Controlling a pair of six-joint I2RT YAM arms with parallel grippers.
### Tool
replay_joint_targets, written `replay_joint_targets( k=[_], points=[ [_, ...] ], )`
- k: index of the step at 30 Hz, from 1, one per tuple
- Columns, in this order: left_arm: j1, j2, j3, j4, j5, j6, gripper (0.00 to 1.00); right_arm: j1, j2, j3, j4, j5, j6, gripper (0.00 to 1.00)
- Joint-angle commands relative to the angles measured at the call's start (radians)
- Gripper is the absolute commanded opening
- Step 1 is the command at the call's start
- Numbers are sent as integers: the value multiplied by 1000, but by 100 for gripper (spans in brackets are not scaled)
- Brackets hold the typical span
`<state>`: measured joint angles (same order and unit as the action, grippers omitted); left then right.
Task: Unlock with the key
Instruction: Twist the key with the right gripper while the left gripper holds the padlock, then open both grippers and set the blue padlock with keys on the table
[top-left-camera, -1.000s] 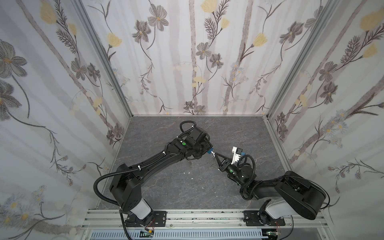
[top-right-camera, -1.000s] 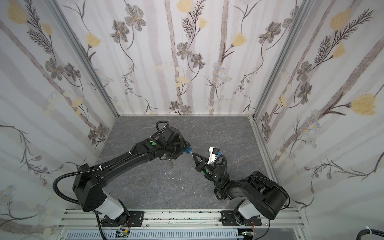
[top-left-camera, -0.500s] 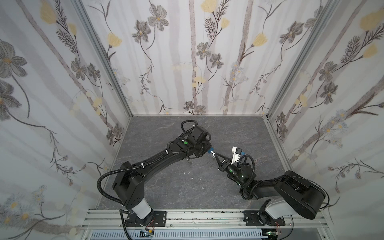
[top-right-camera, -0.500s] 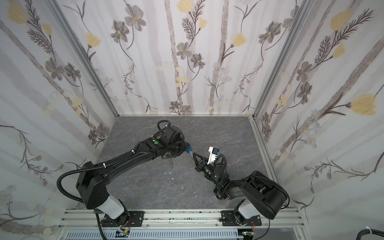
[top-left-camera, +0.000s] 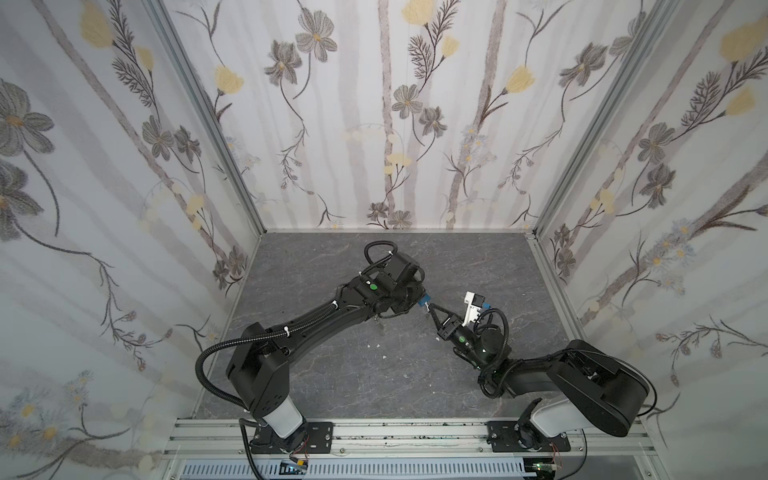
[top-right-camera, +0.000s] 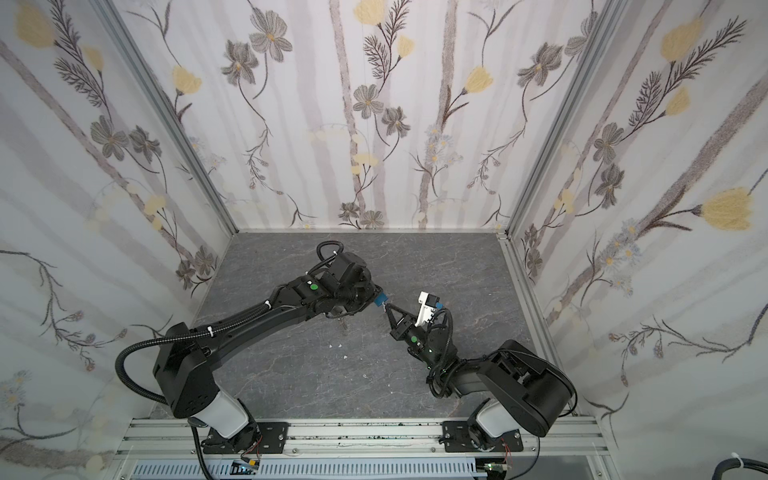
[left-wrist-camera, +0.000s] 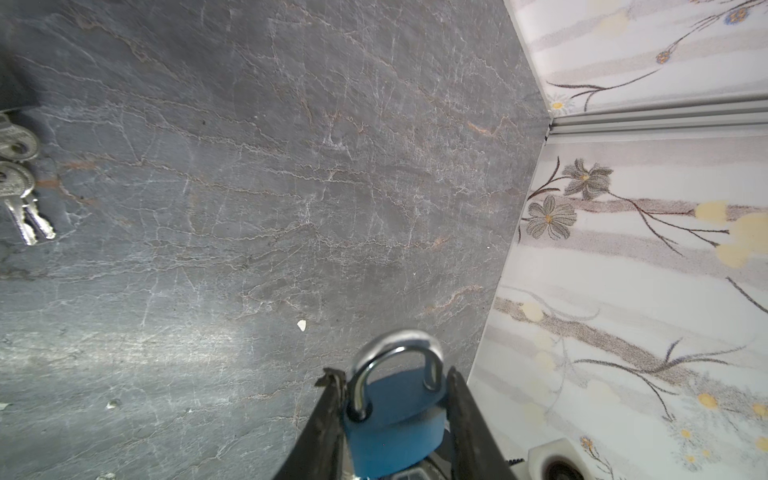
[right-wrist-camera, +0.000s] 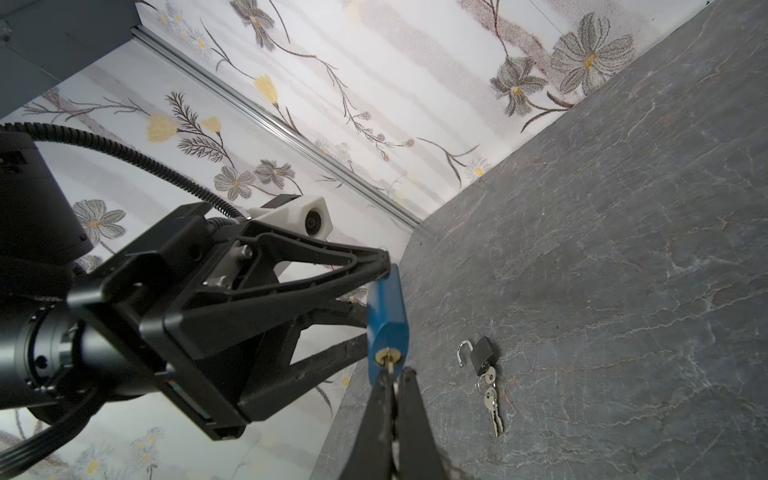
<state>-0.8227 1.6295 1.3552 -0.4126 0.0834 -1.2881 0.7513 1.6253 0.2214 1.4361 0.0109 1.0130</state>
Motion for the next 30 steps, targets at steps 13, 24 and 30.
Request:
replay_joint_targets(
  k=[13, 24, 30],
  points=[
    [8, -41, -35, -6, -18, 16, 3, -25, -65, 7, -9, -112, 24, 26],
    [8, -42, -37, -12, -27, 31, 1, -41, -192, -15, -239, -154, -21, 28],
    [9, -59, -61, -26, -41, 44, 25, -52, -250, -24, -353, -154, -64, 27]
  ],
)
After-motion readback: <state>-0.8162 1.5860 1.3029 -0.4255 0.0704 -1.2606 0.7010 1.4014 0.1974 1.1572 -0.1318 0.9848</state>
